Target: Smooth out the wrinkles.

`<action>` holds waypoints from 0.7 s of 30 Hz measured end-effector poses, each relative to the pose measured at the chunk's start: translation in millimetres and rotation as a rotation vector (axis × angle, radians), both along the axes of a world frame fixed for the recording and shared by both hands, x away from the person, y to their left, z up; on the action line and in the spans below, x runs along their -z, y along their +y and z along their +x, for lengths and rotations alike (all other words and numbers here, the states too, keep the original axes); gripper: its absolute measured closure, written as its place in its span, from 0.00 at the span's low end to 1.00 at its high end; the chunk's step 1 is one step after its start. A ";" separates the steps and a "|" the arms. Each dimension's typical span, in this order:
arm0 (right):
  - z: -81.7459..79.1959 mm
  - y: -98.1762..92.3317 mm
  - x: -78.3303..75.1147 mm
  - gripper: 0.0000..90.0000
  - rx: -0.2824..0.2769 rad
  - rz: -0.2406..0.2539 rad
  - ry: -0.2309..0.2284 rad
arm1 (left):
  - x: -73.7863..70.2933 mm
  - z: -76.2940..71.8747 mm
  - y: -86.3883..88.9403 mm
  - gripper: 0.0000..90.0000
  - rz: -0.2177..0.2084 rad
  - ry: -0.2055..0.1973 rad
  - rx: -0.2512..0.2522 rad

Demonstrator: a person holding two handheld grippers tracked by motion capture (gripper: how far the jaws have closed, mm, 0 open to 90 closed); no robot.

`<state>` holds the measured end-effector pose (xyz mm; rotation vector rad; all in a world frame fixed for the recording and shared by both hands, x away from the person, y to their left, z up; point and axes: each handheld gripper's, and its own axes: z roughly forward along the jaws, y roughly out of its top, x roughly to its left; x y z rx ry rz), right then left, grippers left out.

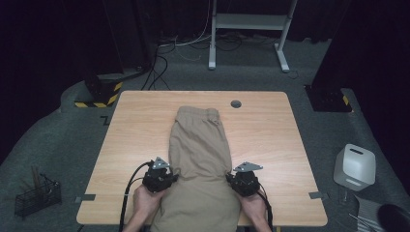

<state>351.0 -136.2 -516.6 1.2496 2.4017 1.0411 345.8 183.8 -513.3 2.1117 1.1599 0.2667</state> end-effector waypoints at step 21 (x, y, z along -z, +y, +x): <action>3.9 20.8 -3.8 0.95 -0.036 -0.088 -0.019 | -0.7 2.6 -1.8 0.93 -0.004 0.009 0.010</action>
